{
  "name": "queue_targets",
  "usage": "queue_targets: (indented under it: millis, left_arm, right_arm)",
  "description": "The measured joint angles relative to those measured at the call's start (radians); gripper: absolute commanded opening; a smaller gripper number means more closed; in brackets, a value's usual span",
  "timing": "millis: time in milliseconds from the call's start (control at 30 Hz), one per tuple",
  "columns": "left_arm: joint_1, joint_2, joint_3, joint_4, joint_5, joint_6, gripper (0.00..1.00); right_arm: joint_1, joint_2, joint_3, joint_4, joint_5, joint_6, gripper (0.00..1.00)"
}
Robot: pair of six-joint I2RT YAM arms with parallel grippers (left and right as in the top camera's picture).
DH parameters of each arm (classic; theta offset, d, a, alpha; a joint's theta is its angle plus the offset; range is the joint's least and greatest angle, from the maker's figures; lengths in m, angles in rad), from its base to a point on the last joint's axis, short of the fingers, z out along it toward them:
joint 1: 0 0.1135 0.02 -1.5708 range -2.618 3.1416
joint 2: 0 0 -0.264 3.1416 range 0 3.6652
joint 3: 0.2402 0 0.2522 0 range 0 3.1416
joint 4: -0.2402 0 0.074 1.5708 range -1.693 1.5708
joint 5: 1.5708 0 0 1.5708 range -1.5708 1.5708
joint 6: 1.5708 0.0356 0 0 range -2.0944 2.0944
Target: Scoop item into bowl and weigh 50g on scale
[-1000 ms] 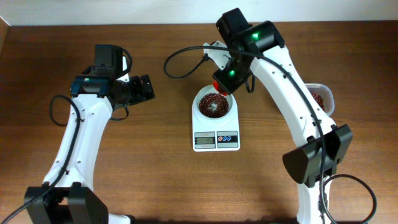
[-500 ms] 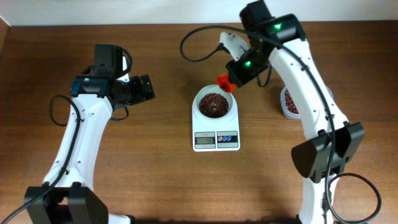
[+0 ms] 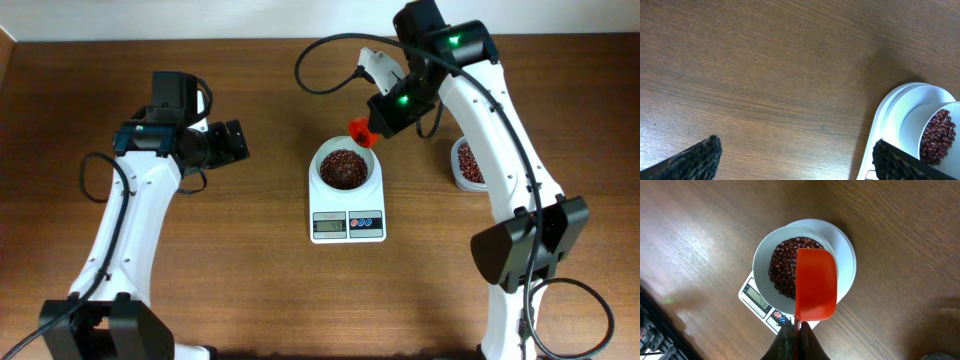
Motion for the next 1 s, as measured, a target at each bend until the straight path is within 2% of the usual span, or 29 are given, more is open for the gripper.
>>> queue_targets:
  millis: [733, 1000]
  left_arm:
    - [0.0, 0.0, 0.0, 0.0, 0.0, 0.0, 0.99]
    - [0.0, 0.0, 0.0, 0.0, 0.0, 0.0, 0.99]
  right_arm:
    - [0.032, 0.0, 0.0, -0.018, -0.002, 0.029, 0.04]
    - [0.128, 0.0, 0.0, -0.014, 0.173, 0.063, 0.04]
